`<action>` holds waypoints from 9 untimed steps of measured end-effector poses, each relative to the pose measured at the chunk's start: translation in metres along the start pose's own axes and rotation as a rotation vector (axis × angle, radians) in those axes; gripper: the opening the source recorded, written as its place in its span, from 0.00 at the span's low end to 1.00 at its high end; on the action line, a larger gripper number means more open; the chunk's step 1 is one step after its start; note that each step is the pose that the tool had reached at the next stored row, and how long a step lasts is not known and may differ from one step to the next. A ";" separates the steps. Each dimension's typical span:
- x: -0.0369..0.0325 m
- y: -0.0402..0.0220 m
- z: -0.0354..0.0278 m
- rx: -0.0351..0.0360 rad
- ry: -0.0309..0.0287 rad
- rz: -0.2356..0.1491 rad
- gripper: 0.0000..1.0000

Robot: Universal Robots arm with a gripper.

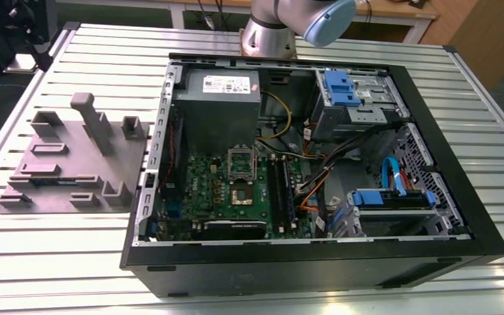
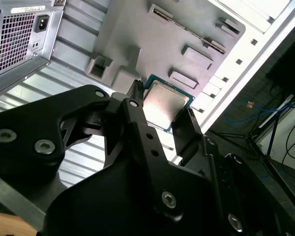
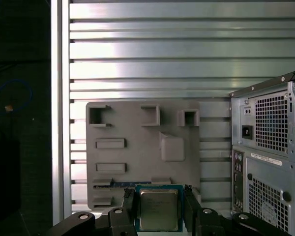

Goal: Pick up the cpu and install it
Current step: 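Pick up the cpu and move it towards the insertion slot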

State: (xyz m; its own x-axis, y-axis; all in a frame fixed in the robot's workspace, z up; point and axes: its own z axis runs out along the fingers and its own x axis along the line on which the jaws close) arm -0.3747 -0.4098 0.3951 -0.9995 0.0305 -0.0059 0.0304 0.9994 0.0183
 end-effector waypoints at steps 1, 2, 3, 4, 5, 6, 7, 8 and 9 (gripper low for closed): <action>-0.0002 0.0000 0.0000 0.0000 0.0000 0.000 0.48; -0.0004 0.0000 0.0000 0.0000 0.0000 0.000 0.48; -0.0006 0.0000 0.0000 0.0000 0.0001 0.000 0.48; -0.0007 0.0000 0.0000 0.0001 0.0001 0.000 0.48; -0.0011 0.0000 0.0001 0.0000 0.0000 0.000 0.48; -0.0014 0.0001 0.0001 0.0000 0.0000 0.000 0.48; -0.0016 0.0001 0.0001 0.0001 0.0000 0.000 0.48; -0.0017 0.0001 0.0001 0.0001 0.0001 0.000 0.48; -0.0017 0.0001 0.0001 0.0001 0.0001 0.000 0.48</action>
State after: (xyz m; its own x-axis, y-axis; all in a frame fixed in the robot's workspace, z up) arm -0.3730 -0.4097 0.3950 -0.9995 0.0306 -0.0058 0.0305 0.9994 0.0182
